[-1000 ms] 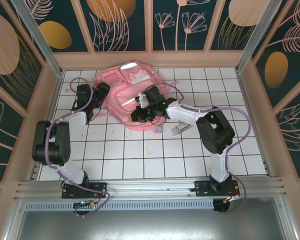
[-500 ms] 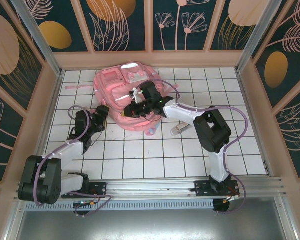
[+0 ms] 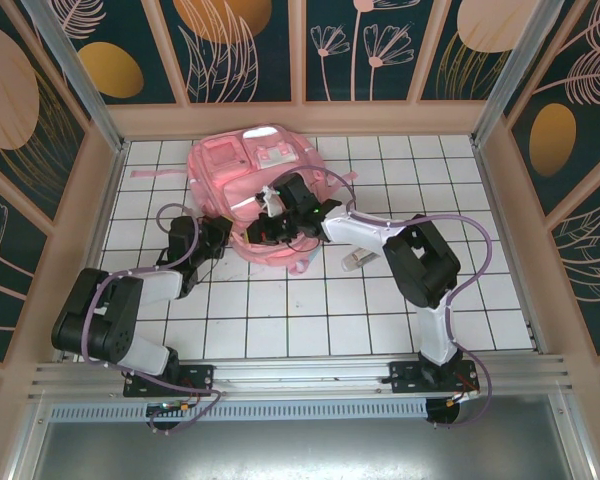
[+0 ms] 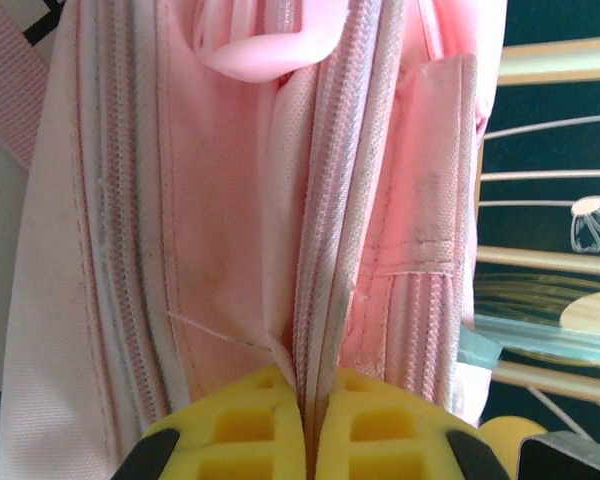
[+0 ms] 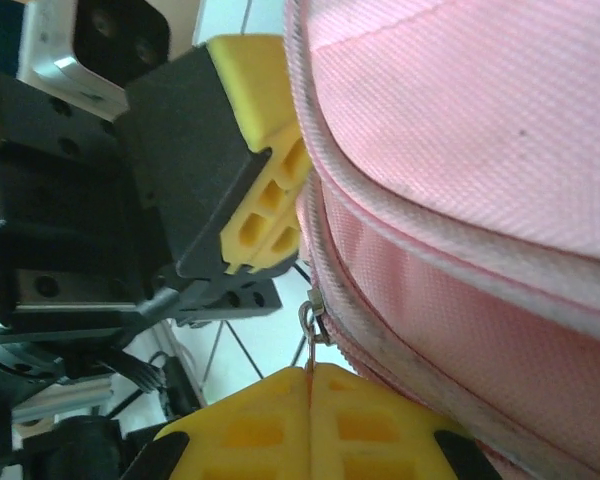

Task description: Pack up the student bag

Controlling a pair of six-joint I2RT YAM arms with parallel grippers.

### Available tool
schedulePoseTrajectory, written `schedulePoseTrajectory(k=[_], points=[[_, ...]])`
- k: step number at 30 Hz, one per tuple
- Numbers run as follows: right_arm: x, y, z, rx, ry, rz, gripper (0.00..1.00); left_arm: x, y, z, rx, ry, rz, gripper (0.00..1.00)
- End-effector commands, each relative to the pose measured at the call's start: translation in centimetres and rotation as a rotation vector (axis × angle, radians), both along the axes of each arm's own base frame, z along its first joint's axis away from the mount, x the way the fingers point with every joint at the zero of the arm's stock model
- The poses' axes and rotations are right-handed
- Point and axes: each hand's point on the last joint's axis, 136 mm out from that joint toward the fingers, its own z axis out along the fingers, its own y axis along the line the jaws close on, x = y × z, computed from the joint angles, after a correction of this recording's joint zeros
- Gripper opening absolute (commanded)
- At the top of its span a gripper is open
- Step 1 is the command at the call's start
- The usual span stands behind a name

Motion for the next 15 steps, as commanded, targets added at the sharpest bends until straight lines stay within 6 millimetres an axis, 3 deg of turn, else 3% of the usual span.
schedulePoseTrajectory(k=[1,7,11,15], points=[[-3.6,-2.6,-1.2,-0.138,-0.008,0.092,0.0,1.6,1.0,1.7,0.043,-0.078,0.052,0.0],[-2.9,-10.8,-5.3,-0.454,-0.048,0.019,0.0,1.5,1.3,2.3,0.073,-0.089,0.051,0.0],[-1.1,-15.2,-5.9,-0.571,-0.09,-0.056,0.0,1.7,0.9,3.1,0.077,-0.101,0.02,0.0],[2.5,-18.9,-5.4,-0.68,-0.192,-0.147,0.0,1.4,0.3,3.9,0.084,-0.111,-0.019,0.0]])
